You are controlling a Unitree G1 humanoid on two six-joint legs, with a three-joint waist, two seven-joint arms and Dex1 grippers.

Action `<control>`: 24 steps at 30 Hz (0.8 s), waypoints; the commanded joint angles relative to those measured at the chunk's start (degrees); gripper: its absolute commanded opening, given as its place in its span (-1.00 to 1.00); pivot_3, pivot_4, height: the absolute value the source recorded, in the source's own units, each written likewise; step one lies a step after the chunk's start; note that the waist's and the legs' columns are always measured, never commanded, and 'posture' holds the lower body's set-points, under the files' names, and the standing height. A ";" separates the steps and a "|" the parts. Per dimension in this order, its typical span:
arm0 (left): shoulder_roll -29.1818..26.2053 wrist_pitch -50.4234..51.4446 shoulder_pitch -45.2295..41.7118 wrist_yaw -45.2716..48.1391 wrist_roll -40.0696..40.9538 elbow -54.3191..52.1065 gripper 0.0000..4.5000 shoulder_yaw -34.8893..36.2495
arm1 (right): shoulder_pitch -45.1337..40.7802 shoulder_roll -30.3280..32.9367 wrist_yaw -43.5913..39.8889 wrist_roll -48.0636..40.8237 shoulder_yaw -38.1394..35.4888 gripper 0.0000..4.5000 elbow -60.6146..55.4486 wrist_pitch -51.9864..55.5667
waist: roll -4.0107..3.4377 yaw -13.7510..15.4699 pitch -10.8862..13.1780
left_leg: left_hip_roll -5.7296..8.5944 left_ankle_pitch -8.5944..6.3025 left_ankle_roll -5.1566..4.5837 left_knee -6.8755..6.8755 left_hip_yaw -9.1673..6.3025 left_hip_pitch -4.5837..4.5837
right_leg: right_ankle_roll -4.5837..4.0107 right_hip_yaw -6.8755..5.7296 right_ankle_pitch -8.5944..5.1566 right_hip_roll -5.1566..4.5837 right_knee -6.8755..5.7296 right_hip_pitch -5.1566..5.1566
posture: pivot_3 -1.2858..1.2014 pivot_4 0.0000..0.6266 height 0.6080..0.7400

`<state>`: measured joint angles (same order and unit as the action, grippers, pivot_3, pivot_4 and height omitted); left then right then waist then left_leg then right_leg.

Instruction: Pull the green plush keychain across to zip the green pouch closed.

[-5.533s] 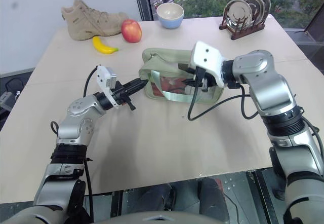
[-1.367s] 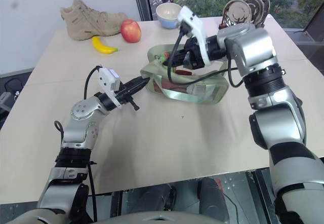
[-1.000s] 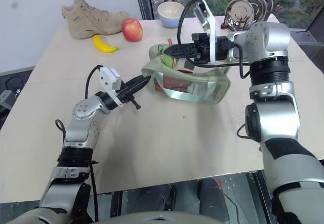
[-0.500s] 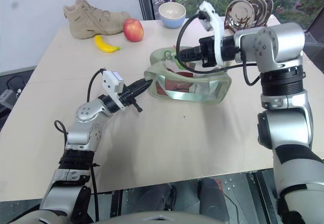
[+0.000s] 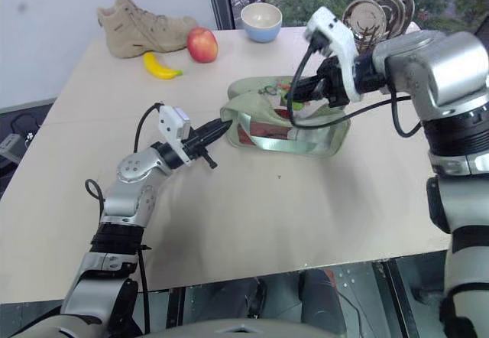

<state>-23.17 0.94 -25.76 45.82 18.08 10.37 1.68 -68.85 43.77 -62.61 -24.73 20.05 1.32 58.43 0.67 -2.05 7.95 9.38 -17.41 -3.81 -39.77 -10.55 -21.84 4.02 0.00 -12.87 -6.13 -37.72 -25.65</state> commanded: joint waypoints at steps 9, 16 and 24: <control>-0.45 1.19 0.81 -0.87 -0.88 0.77 -1.00 0.26 | -5.69 -7.87 -0.39 -10.84 -14.47 -0.98 -4.93 16.87 | 0.01 0.19 -0.01 | -0.03 0.00 0.00 -0.17 -0.01 0.02 | -0.01 0.02 0.00 0.04 -0.03 0.04 | 0.03 -0.52 1.00; -0.07 1.13 0.32 -0.77 -0.99 1.14 -1.00 0.00 | -10.28 -20.18 13.52 -13.51 -38.26 -0.98 12.16 32.57 | 0.09 1.43 -0.06 | 0.05 0.00 0.00 -0.18 -0.12 -0.04 | -0.11 -0.01 0.06 0.04 -0.16 0.06 | 0.03 -0.52 1.00; -0.20 1.70 0.85 -0.89 -0.94 0.42 -1.00 0.19 | 1.99 -10.21 13.80 -7.36 -20.89 -0.98 -3.88 16.55 | 0.06 1.10 -0.05 | 0.08 0.00 0.00 -0.26 -0.27 -0.10 | -0.15 -0.14 0.09 -0.03 -0.20 -0.02 | 0.03 -0.52 1.00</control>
<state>-22.92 1.92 -26.01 45.75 18.09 10.19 1.65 -66.18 31.94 -46.99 -32.66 -1.44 1.79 78.84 0.73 -0.95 7.90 9.47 -17.41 -3.81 -40.05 -10.81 -21.96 3.88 -0.14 -12.79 -6.18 -37.90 -25.65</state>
